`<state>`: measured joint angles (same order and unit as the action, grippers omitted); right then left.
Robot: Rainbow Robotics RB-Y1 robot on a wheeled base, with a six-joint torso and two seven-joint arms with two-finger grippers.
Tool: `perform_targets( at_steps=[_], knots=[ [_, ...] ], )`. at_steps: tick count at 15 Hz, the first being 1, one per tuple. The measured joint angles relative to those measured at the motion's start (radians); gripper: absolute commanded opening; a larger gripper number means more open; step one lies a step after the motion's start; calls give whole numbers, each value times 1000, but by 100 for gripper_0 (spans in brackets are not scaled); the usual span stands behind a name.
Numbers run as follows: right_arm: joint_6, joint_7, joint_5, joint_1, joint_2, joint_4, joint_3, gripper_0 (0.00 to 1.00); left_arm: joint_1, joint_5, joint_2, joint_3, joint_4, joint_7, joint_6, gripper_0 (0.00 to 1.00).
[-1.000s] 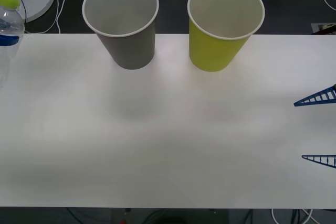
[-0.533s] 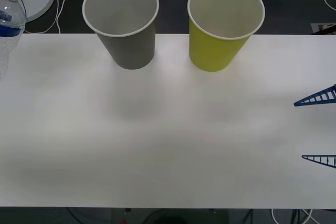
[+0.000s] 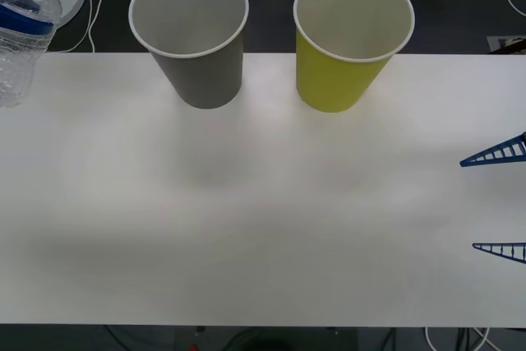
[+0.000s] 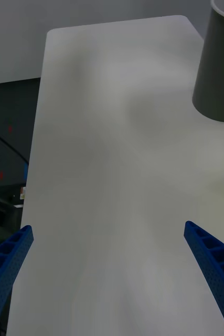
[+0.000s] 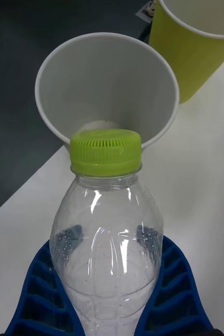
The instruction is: Put the can into the green bin and the plastic bottle into the gray bin
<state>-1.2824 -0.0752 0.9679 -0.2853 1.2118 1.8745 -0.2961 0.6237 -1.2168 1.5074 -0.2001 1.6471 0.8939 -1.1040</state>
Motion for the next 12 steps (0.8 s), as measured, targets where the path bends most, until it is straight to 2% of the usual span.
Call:
perform_targets(
  at_steps=[3,8,10,12],
  knots=[
    [0,0,0,0,0,0,0,100,138,-61,-47,-64,-63,12,-82,0],
    [0,0,0,0,0,0,0,100,214,-138,-138,-80,-109,32,-120,0],
    [0,0,0,0,0,0,0,100,275,-149,-152,-140,-133,35,-120,0],
    [0,0,0,0,0,0,0,100,380,-147,-153,-247,-173,37,-120,0]
  ],
)
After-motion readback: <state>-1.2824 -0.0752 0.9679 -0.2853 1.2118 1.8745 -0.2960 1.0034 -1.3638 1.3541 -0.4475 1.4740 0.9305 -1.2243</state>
